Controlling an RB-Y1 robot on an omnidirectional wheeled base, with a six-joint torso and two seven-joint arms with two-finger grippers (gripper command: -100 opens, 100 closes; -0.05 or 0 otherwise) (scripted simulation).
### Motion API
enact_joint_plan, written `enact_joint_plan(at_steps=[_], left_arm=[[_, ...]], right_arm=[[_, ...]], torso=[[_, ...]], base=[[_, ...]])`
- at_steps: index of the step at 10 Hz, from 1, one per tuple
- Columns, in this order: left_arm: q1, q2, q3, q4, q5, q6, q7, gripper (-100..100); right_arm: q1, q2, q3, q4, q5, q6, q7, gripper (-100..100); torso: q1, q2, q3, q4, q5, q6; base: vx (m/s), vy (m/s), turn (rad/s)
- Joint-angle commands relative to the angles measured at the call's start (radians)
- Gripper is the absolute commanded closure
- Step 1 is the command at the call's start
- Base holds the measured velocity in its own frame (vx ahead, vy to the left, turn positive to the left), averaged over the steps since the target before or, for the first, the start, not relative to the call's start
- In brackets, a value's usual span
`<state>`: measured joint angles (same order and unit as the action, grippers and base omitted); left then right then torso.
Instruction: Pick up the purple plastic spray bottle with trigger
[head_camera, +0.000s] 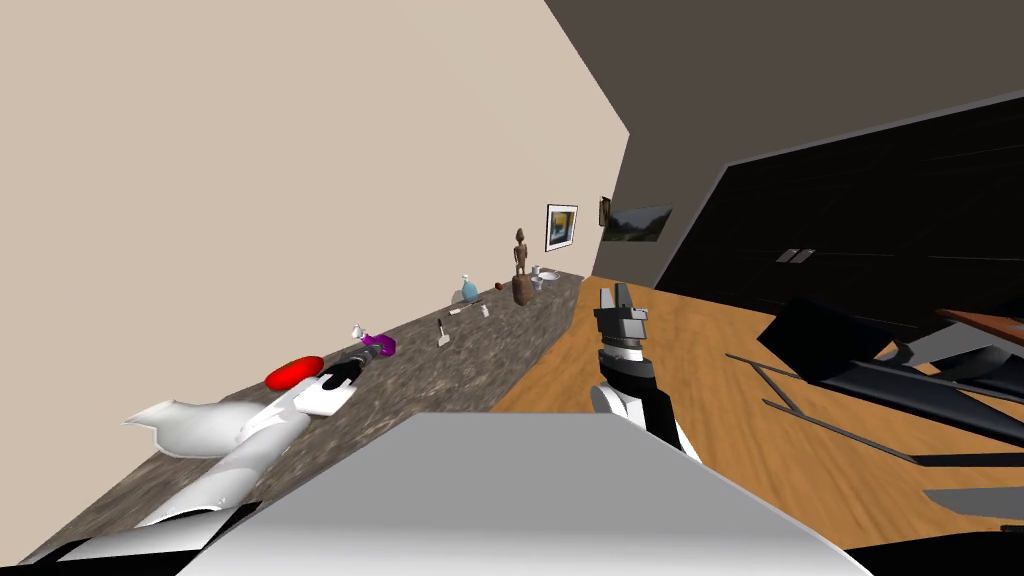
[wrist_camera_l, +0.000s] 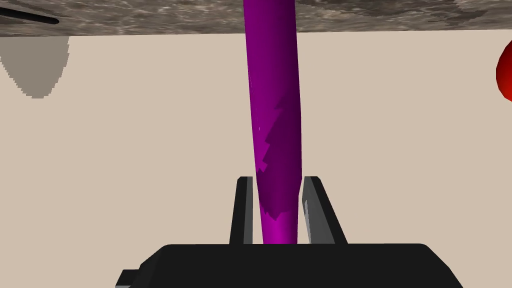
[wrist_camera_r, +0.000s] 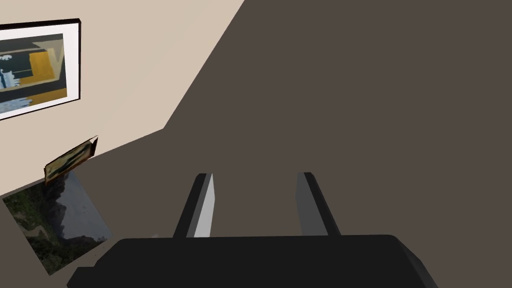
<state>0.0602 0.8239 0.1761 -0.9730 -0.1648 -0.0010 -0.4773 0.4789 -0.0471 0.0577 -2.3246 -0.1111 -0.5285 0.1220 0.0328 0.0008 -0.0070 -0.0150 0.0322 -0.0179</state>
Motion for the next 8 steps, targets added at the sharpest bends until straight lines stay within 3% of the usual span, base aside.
enact_joint_plan(at_steps=[1,2,3,4,6,7,8], left_arm=[[-0.002,-0.014,-0.003,-0.050,-0.019,0.032,0.004,100],[-0.002,-0.014,-0.003,-0.079,-0.019,0.032,0.004,100],[0.037,-0.046,0.006,-0.122,-0.052,0.085,0.014,100],[0.037,-0.046,0.006,-0.148,-0.052,0.099,0.014,100],[0.037,-0.046,0.006,-0.202,-0.052,0.099,0.014,100],[0.037,-0.046,0.006,-0.202,-0.052,0.099,0.014,100],[0.076,-0.077,0.015,-0.237,-0.086,0.145,0.025,100]], right_arm=[[0.000,0.000,0.000,0.000,0.000,0.000,0.000,0],[0.000,0.000,0.000,0.000,0.000,0.000,0.000,0],[0.000,0.000,0.000,0.000,0.000,0.000,0.000,0],[0.000,0.000,0.000,0.000,0.000,0.000,0.000,0],[0.000,0.000,0.000,0.000,0.000,0.000,0.000,0],[0.000,0.000,0.000,0.000,0.000,0.000,0.000,0],[0.000,0.000,0.000,0.000,0.000,0.000,0.000,0]], torso=[[0.000,0.000,0.000,0.000,0.000,0.000],[0.000,0.000,0.000,0.000,-0.001,0.001],[-0.002,0.000,0.000,0.001,-0.001,0.003],[0.000,-0.001,0.000,0.000,0.000,0.000],[-0.002,0.000,0.000,0.000,-0.001,0.002],[-0.004,0.000,0.000,0.001,-0.002,0.004],[-0.005,0.000,0.000,0.001,-0.002,0.003]], base=[[0.012,0.049,0.109],[0.005,0.026,0.010],[0.024,0.056,0.104],[0.024,0.046,0.090],[0.002,0.014,0.007],[-0.002,-0.003,-0.028],[0.014,0.039,0.116]])
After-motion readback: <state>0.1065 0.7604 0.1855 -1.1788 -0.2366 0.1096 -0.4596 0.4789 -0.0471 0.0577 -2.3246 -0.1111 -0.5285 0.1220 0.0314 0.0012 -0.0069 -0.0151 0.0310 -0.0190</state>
